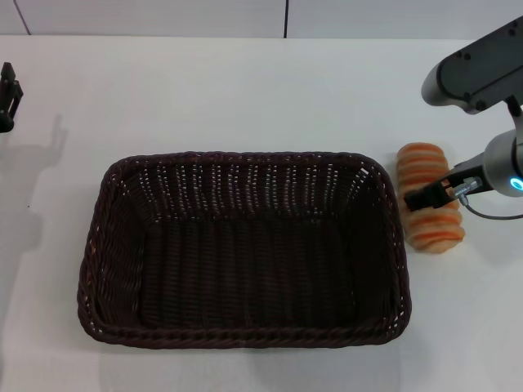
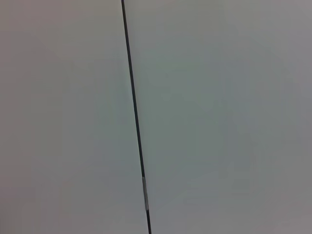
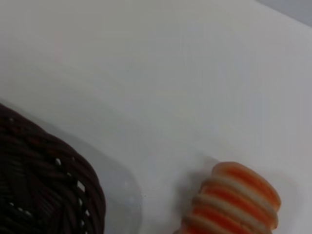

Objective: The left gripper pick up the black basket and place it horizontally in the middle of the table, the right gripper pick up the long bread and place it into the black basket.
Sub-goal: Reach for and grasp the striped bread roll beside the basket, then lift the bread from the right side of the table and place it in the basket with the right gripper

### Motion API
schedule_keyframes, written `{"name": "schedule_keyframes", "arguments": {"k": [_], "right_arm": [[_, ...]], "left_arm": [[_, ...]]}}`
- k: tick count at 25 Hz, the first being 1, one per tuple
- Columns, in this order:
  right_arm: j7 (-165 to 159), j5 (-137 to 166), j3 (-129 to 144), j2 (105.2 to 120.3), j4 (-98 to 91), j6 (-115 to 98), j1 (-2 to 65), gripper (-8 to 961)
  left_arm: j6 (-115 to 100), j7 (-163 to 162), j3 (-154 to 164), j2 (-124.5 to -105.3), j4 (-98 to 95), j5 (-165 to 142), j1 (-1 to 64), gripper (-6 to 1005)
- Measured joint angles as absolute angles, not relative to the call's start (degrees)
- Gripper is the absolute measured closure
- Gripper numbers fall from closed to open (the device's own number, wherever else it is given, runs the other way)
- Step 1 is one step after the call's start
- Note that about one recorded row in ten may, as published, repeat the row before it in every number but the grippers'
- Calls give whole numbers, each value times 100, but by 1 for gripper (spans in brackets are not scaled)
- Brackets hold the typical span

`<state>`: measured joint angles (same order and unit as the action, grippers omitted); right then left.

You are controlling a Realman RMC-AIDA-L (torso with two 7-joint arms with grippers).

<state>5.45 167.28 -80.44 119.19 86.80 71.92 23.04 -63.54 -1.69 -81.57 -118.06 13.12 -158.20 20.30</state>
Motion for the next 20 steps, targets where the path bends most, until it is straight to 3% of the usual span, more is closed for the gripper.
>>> {"name": "schedule_keyframes", "arguments": {"k": [3,13,20], "right_arm": [[545,16726,-8042,11918,8529,7135,2358,106],[423,16720,-7927,11895,8167,7038,2546,151],[547,16721,-7938,11877,8239,6977,2515,291]], "left_arm": [[-6355,-163,-8145,-11806,1318,-15826,2030,282],[-6368,-139,-8136,-11803,1312,-15838,2030,281],[-6364,-133,-8139,-11803,1313,-15838,2030,281]]}}
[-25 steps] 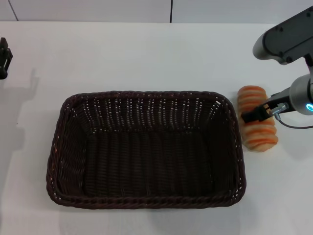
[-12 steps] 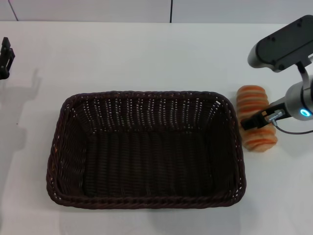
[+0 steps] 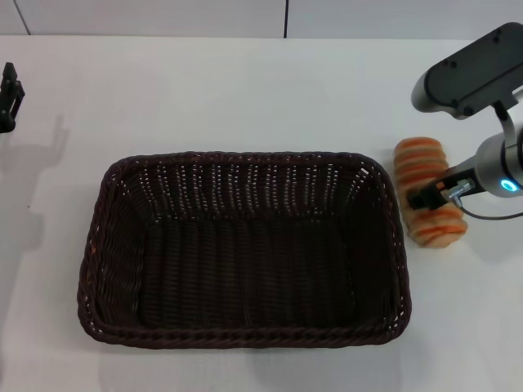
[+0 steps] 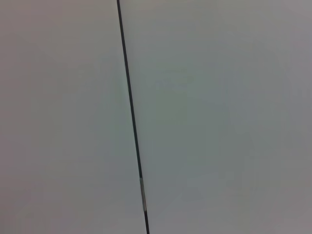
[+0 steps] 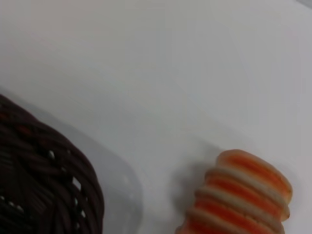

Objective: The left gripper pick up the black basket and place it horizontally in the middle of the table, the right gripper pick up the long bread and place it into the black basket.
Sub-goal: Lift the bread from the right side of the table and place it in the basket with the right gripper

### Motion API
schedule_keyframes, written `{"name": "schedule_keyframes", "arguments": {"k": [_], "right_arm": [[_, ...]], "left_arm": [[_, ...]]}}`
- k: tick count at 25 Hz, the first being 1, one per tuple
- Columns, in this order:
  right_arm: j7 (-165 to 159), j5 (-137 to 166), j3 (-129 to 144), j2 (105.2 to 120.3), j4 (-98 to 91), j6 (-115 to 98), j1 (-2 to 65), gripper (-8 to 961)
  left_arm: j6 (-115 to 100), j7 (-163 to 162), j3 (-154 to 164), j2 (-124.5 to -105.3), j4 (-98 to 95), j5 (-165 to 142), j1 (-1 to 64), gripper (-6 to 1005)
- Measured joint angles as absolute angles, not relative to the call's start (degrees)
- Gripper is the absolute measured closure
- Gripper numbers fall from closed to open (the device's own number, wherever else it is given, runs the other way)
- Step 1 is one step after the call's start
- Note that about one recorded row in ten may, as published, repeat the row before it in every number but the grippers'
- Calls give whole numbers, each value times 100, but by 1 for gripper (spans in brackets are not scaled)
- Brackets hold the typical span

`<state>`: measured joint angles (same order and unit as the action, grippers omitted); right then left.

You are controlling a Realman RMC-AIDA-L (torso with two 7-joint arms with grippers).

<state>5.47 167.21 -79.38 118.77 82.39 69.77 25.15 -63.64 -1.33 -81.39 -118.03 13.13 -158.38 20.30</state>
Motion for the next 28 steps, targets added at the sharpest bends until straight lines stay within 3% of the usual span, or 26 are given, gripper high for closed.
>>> {"name": "schedule_keyframes", "arguments": {"k": [15,28], "right_arm": [[584,16726,-8273,11872,10614,7029,2076,407],[19,16690,-6562,11924,11210,7055,2842,513]], "left_arm": [[-6357,-131,-8136,-11795,1293,-15848,2039,281],[-6380,-184,-8129,-11803,1326,-15846,1994,281]]}}
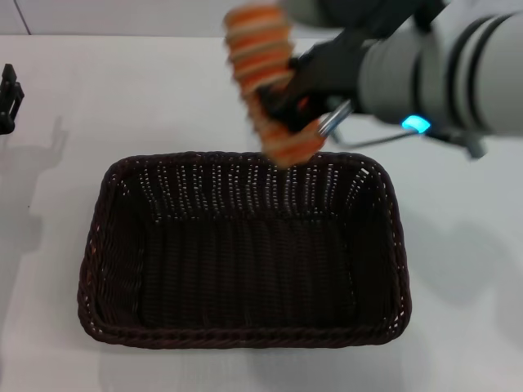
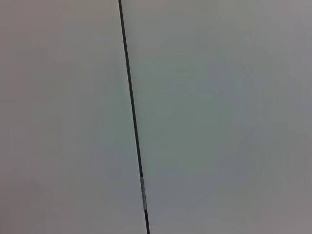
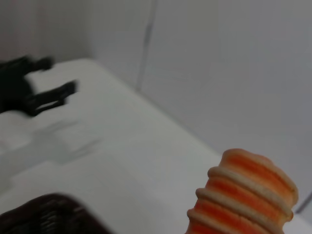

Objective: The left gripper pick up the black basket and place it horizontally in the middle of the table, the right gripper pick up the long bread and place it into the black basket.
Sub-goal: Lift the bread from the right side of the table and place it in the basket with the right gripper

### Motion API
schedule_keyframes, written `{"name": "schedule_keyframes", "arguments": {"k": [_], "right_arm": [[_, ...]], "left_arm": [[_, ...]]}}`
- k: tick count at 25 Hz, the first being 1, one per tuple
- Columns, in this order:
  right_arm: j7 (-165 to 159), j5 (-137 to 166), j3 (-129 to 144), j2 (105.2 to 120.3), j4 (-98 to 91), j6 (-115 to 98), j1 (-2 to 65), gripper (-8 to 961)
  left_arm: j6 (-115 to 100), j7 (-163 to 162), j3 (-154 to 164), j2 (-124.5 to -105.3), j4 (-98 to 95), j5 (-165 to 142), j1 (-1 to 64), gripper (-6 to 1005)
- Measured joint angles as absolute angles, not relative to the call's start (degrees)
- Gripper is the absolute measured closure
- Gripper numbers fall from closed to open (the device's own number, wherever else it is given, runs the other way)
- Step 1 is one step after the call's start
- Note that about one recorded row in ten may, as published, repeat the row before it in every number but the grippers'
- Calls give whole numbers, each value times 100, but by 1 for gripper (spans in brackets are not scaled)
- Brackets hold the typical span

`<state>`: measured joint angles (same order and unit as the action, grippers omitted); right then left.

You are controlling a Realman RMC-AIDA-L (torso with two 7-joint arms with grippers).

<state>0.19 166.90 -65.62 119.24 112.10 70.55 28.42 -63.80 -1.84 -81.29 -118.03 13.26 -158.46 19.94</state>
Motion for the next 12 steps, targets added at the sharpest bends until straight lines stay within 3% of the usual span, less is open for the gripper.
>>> {"name": "schedule_keyframes", "arguments": {"k": [12], "right_arm": [[-269,16414,-5874,11935,11301,7172,2870,597]], "left_arm": [[-6386,-192,-8162,-11803,1328,-15847,1988,281]]}}
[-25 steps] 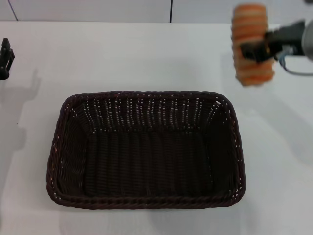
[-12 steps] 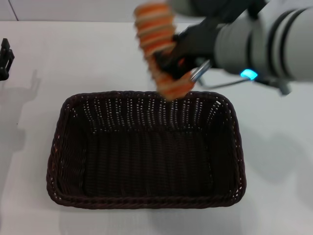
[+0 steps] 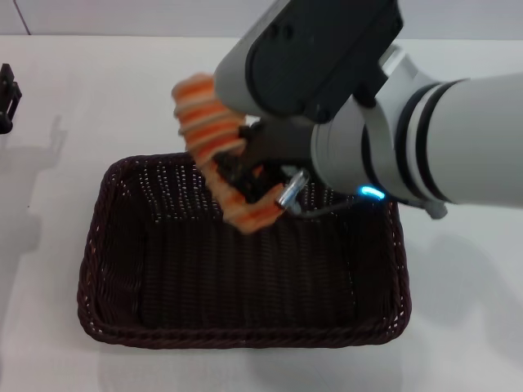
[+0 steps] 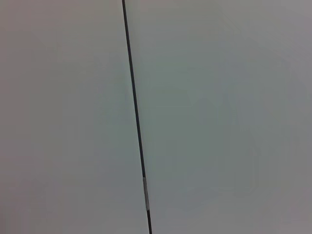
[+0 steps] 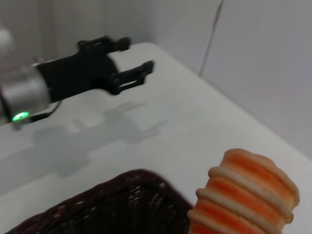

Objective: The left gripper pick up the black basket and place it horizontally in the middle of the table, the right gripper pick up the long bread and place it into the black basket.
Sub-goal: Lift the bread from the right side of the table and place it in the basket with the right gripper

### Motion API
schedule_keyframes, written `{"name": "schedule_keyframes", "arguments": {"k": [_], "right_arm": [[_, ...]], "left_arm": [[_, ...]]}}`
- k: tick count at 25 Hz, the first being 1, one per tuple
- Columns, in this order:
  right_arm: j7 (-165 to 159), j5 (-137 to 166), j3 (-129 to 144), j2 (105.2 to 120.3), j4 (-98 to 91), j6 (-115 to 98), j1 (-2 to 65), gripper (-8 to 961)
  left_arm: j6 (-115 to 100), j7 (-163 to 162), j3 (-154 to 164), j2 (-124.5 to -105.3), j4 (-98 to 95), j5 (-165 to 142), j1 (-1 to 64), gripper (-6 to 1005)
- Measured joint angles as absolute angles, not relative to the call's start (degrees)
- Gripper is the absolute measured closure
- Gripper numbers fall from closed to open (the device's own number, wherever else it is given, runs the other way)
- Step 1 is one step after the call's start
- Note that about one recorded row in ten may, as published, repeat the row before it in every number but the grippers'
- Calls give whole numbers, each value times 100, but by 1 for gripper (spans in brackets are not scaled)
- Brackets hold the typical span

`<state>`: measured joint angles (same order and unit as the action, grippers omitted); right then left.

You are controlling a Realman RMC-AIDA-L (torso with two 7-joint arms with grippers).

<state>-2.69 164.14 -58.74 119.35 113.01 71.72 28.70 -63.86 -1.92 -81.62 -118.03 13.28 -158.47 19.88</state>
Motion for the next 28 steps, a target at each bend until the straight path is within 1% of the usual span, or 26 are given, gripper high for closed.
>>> {"name": "schedule_keyframes", "arguments": {"k": [5,7,18,20,23,28], "right_arm": [[-267,16428,-5623,11935,11256,7316,2915,619],[-266,16493,-5561,11938,11256,7316,2911,651],[-276,16506,-5545,11939,11418,7280,2924,213],[-327,16600,-5572,11941,11501,7215,2892,214],[-358,16732,-5960,11905,11556,6890,2713,215],[126,16734,-7280,11903,11371,5310,1879,217]], "left_arm": [[-6387,-193,-8165,-11803,1327,-15847,2000,281],[-6385,-193,-8165,-11803,1327,-15847,2006,281],[-6373,-194,-8164,-11803,1327,-15847,2029,282],[-6373,-194,-8164,-11803,1327,-15847,2029,282],[-6362,-194,-8161,-11804,1327,-15847,2014,282],[-6355,-193,-8145,-11807,1327,-15847,1997,282]]}}
